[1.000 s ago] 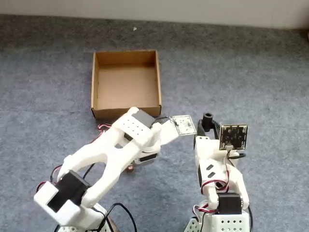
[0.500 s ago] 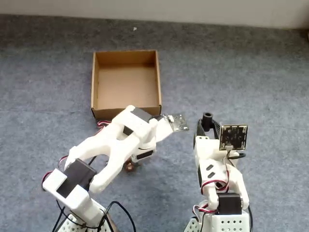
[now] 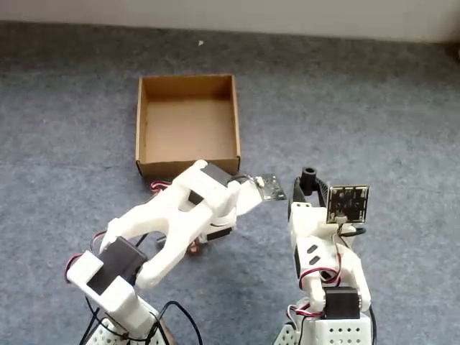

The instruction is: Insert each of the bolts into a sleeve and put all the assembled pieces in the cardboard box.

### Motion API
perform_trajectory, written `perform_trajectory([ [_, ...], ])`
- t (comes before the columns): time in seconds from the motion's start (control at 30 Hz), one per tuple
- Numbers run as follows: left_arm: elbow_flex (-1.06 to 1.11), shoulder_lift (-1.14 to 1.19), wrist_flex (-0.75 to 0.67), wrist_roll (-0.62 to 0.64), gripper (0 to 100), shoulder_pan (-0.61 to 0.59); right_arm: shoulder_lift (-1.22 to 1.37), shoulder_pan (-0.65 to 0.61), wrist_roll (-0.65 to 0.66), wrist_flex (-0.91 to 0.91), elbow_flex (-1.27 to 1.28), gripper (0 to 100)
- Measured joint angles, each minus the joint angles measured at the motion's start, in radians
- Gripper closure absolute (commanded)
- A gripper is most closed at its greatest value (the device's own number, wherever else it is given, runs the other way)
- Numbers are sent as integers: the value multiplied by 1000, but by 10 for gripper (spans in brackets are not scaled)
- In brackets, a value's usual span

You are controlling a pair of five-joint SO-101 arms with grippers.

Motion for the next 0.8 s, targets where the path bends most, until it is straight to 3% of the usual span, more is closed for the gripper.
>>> perform_trajectory([
  [0.27, 2, -157, 0, 80, 995, 2, 0, 0, 0, 0, 0, 992],
  [0.8, 212, -778, -26, 275, 995, 2, 0, -117, 0, 0, 0, 993],
])
